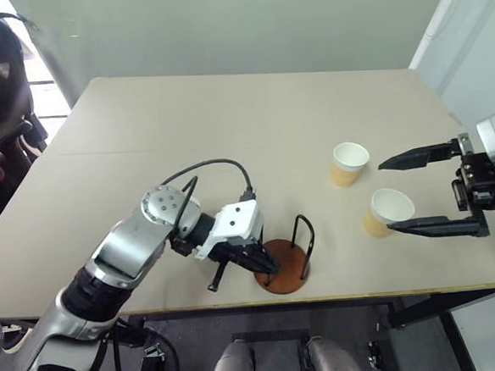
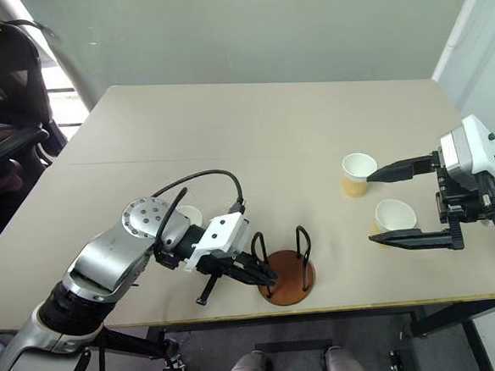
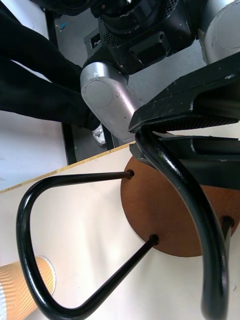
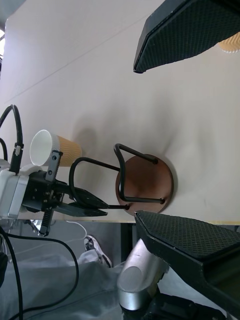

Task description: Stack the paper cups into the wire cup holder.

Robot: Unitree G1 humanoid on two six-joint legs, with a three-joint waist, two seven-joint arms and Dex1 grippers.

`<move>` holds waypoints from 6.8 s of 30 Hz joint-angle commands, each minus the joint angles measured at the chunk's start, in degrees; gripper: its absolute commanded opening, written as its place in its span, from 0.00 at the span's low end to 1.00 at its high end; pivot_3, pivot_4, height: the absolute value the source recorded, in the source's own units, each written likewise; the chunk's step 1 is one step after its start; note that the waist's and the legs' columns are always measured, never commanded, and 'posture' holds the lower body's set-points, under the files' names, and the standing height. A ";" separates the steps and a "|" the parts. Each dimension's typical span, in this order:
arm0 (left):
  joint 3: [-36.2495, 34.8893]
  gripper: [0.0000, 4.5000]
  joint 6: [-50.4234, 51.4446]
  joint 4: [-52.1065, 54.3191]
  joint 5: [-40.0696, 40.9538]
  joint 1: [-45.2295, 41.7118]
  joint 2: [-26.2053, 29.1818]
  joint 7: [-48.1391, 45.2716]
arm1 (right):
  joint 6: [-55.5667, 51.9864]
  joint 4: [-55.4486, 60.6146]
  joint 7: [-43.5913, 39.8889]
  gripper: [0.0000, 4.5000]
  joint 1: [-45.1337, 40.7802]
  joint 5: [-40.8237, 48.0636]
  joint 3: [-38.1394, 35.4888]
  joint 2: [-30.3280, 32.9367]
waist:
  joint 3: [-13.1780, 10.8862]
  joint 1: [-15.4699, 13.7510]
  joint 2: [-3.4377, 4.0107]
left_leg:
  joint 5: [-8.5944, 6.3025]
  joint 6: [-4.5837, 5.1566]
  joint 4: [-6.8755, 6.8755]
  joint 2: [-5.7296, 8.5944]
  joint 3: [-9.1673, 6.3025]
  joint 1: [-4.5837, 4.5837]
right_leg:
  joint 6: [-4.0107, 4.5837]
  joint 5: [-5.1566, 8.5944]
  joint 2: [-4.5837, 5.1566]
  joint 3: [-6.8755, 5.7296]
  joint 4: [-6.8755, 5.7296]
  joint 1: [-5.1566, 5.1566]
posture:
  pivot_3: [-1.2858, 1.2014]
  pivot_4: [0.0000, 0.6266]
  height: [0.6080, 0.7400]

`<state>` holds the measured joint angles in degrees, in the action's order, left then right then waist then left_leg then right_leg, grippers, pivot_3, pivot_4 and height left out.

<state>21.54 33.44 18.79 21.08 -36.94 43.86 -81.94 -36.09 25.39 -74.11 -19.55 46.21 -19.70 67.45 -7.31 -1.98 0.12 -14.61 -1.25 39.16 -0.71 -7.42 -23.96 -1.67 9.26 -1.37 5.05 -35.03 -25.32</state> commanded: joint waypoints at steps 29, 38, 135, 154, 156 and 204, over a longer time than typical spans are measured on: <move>0.95 0.98 -4.46 -1.65 -4.07 1.43 0.98 1.38 | 1.33 0.17 0.95 1.00 -1.64 0.50 -0.11 -0.78 | 0.07 0.05 0.11 | 0.00 0.01 -0.01 0.00 0.00 -0.01 | 0.00 -0.01 0.00 0.01 0.02 0.00 | 0.52 0.24 1.00; -1.22 0.99 -4.75 -1.80 -5.13 1.52 4.48 1.66 | 2.59 -1.34 0.06 1.00 -2.03 -1.60 1.41 -0.16 | 0.07 0.08 0.11 | 0.00 0.01 -0.01 0.00 -0.01 -0.01 | 0.00 -0.01 0.00 0.01 0.01 -0.02 | 0.52 0.24 1.00; -51.29 1.00 2.46 3.37 21.50 26.78 27.15 4.89 | -7.66 7.48 2.97 0.00 -27.57 -9.56 33.98 -18.84 | 0.09 1.78 0.07 | 0.08 -0.39 -0.88 -0.52 -0.06 0.04 | 1.43 0.53 -0.41 -0.16 -1.08 -1.02 | 0.52 0.24 1.00; -50.95 1.00 2.05 4.05 20.54 26.94 27.22 5.47 | -4.54 6.43 2.41 0.00 -26.58 -13.34 35.09 -19.75 | 0.10 1.79 0.06 | 0.08 -0.39 -0.87 -0.57 -0.05 0.05 | 1.46 0.51 -0.44 -0.16 -1.09 -1.03 | 0.52 0.24 1.00; -50.94 1.00 2.02 4.09 20.51 26.94 27.18 5.51 | -4.59 6.48 2.37 0.00 -26.52 -13.27 35.07 -19.71 | 0.10 1.79 0.06 | 0.08 -0.39 -0.87 -0.57 -0.06 0.05 | 1.46 0.51 -0.44 -0.16 -1.09 -1.03 | 0.52 0.24 1.00; -50.78 1.00 1.65 3.93 19.85 26.92 26.86 6.37 | 33.80 -58.92 1.63 0.99 -47.31 -47.11 40.07 -18.47 | 0.14 1.48 -0.01 | 0.10 -0.41 -0.76 -0.66 -0.19 0.08 | 1.67 0.36 -0.40 -0.20 -1.28 -1.10 | 0.52 0.24 1.00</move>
<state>-27.21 35.42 22.20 40.80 -9.77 70.31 -75.75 -6.91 -27.62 -73.38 -65.60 2.80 19.34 49.84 -7.17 -0.51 0.11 -14.51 -1.66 38.37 -1.38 -7.62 -23.88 -0.02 9.60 -1.76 4.83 -36.33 -26.46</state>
